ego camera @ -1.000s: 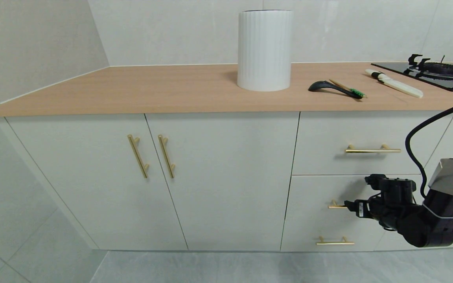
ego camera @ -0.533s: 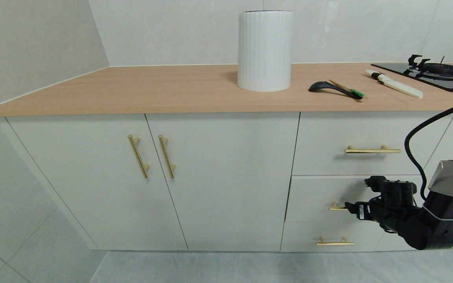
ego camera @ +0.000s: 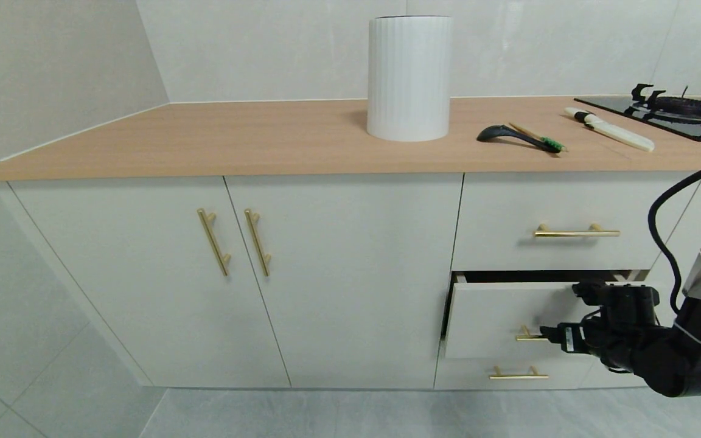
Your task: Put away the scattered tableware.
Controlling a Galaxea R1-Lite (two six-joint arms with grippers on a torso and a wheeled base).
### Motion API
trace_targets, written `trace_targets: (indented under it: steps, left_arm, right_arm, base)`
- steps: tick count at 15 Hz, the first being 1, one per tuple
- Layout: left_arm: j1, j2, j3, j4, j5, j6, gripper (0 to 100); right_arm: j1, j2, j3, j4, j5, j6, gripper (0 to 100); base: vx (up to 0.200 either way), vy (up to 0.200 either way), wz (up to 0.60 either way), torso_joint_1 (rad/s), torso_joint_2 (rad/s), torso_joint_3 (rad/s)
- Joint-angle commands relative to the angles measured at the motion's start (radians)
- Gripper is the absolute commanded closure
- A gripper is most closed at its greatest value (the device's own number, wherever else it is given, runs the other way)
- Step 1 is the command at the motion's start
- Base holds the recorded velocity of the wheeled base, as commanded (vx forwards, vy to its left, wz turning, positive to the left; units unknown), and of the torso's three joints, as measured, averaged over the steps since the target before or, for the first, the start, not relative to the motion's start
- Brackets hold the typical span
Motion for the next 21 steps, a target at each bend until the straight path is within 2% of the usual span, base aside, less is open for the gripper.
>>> trace_targets:
  steps: [1, 4, 7, 8, 12, 21]
  left_arm:
    - [0.000, 0.000, 0.000, 0.000, 0.000, 0.000, 0]
    - [0.000, 0.000, 0.000, 0.000, 0.000, 0.000, 0]
    - [0.000, 0.002, 0.000, 0.000, 0.000, -0.002, 0]
    - [0.000, 0.002, 0.000, 0.000, 0.000, -0.002, 0]
    - [0.000, 0.000, 0.000, 0.000, 0.000, -0.002, 0]
    - [0.000, 0.000, 0.000, 0.000, 0.000, 0.000, 0]
  right_arm:
    - [0.013, -0.310, 0.107, 0.024, 0.046, 0.005, 0]
    - [0.069, -0.608, 0.094, 0.228, 0.047, 0.005, 0]
    - [0.104, -0.731, 0.048, 0.377, 0.050, 0.019, 0]
    - [0.104, -0.731, 0.048, 0.377, 0.050, 0.019, 0]
    - [0.093, -0.550, -0.108, 0.443, 0.075, 0.019, 0]
    - [0.098, -0.327, -0.200, 0.474, 0.104, 0.019, 0]
  base:
    - [0.000, 0.000, 0.00, 0.000, 0.00, 0.000]
    - [0.000, 0.000, 0.00, 0.000, 0.00, 0.000]
    - [0.000, 0.000, 0.00, 0.000, 0.00, 0.000]
    - [0.000, 0.000, 0.00, 0.000, 0.00, 0.000]
    - [0.000, 0.000, 0.00, 0.000, 0.00, 0.000]
    - [0.000, 0.000, 0.00, 0.000, 0.00, 0.000]
